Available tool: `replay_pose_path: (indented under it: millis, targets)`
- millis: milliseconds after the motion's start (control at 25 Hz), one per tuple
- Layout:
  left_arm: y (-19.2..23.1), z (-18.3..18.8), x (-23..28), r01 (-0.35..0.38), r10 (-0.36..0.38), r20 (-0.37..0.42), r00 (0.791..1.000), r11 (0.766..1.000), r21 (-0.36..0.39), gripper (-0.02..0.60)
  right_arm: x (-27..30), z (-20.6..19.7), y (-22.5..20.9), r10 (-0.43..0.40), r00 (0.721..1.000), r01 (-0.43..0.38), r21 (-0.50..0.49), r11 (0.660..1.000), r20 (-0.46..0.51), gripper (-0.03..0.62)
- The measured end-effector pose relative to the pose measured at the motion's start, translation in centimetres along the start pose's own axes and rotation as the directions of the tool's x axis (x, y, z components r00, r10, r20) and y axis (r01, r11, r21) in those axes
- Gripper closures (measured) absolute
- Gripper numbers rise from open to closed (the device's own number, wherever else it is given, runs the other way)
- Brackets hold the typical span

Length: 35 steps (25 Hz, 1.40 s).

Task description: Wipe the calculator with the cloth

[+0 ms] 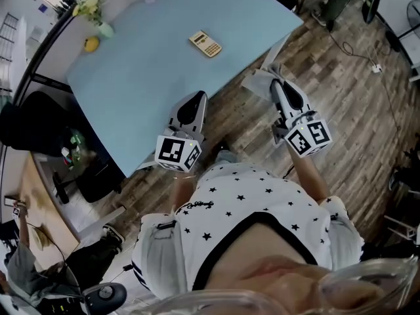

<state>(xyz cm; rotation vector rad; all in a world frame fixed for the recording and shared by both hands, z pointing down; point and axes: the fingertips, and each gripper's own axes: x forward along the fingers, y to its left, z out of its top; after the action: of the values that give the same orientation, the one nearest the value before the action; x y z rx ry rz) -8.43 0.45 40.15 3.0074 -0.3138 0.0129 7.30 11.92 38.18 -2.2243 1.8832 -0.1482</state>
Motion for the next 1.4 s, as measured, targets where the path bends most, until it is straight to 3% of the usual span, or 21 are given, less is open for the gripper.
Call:
replay_pose_path:
  millis: [280, 760, 960, 1120, 1400]
  targets:
    - [5.0, -0.5, 0.6, -0.077, 0.077, 0.008, 0.997, 0.997, -0.028, 0.551, 5.4, -0.2, -0.5, 0.033, 0.999, -0.033, 0.021, 0.999, -0.006, 0.562]
    - [9.3, -0.2, 1.0, -0.171, 0.172, 0.013, 0.985, 0.985, -0.032, 0.551, 12.2, -1.6, -1.2, 0.100, 0.994, -0.099, 0.032, 0.995, -0.049, 0.562]
    - [11.6, -0.6, 1.4, -0.290, 0.290, -0.006, 0.957, 0.956, -0.033, 0.551, 17.2, -1.9, -2.1, 0.202, 0.977, -0.199, 0.054, 0.979, -0.065, 0.562]
    - [13.1, -0.2, 2.7, -0.400, 0.400, 0.005, 0.916, 0.916, -0.034, 0.551, 21.7, -2.3, -3.0, 0.303, 0.950, -0.297, 0.076, 0.952, -0.083, 0.562]
    - [14.7, 0.3, 5.4, -0.507, 0.507, -0.004, 0.862, 0.862, -0.023, 0.551, 27.1, -3.2, -5.0, 0.410, 0.906, -0.396, 0.126, 0.910, -0.111, 0.562]
